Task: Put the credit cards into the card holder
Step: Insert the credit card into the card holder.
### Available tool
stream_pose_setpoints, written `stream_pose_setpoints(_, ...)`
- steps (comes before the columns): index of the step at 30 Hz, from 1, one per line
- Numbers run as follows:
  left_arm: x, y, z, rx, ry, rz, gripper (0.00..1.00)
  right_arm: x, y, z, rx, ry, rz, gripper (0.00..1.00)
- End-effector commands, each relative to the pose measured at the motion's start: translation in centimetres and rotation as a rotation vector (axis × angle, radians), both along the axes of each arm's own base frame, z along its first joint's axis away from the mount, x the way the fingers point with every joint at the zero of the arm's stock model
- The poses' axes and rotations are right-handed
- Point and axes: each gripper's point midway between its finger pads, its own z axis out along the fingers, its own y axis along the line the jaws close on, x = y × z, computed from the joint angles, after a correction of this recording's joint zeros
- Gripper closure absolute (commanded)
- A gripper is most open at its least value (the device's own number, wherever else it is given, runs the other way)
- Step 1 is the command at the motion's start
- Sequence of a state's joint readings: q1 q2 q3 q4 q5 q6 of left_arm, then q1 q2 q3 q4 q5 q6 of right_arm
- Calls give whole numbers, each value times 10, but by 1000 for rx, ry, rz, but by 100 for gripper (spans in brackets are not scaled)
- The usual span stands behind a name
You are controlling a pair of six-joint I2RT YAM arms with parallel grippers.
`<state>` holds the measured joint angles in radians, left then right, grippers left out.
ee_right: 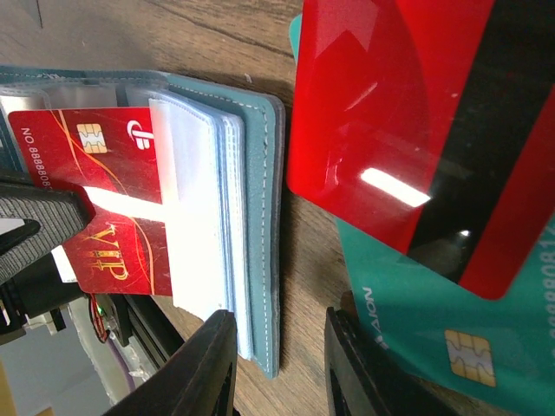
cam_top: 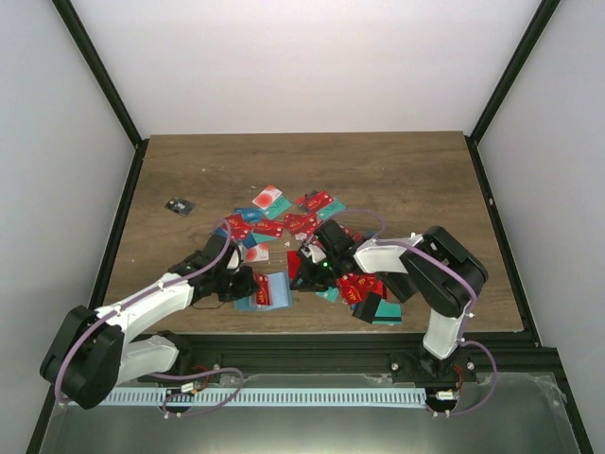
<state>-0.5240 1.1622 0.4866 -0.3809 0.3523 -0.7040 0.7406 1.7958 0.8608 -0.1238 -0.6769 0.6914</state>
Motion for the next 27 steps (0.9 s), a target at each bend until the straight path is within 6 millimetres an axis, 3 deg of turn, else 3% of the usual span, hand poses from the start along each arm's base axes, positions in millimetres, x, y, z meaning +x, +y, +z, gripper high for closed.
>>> stream_pose_setpoints(1,-15,8,-15,15,76,19,96,-7,-13,-17,-63,42,-21,69)
stream_pose_setpoints(27,-10,-7,-40,-63,100,-14,96,-8,-7,-18,-38,59,-13,70)
